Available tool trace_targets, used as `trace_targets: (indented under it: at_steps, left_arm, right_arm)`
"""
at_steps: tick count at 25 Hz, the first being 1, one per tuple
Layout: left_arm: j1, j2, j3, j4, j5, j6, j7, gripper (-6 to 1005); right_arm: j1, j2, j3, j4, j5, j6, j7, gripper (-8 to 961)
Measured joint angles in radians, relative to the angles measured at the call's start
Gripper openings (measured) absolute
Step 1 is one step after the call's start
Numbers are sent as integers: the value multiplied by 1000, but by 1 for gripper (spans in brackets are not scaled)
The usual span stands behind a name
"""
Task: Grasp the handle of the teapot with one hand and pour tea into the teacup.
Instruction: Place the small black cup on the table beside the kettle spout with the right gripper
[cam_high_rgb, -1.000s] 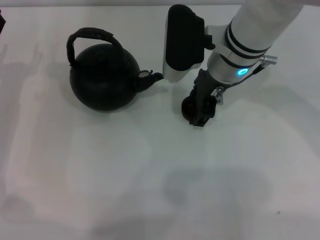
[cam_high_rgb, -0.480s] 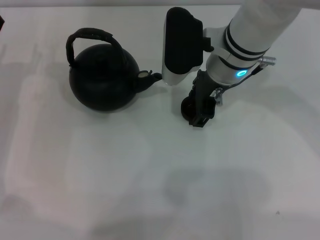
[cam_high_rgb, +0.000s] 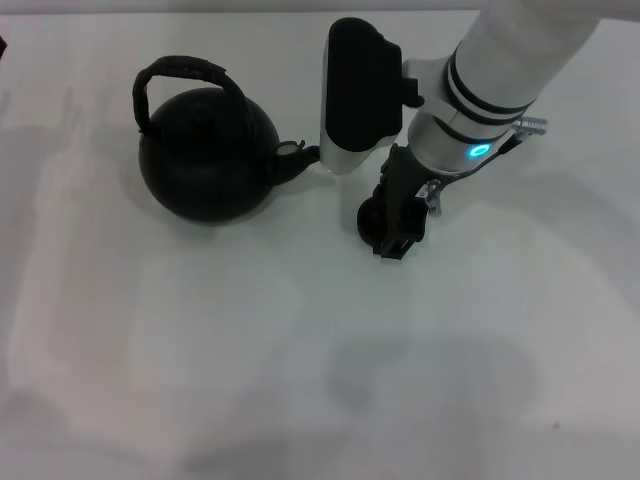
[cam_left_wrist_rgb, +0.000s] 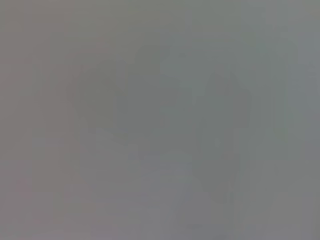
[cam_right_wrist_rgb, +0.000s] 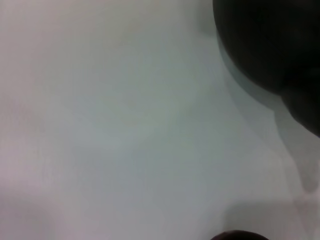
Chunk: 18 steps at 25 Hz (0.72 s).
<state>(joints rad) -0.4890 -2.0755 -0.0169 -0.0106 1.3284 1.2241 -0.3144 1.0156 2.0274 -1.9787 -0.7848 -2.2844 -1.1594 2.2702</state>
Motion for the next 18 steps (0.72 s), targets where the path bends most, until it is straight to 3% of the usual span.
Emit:
trace_targets:
  at_steps: [18]
  left_arm:
    - [1, 0, -2, 1, 0, 14, 0, 830]
  right_arm:
    - [-5, 2, -7, -16, 1, -8, 0, 852]
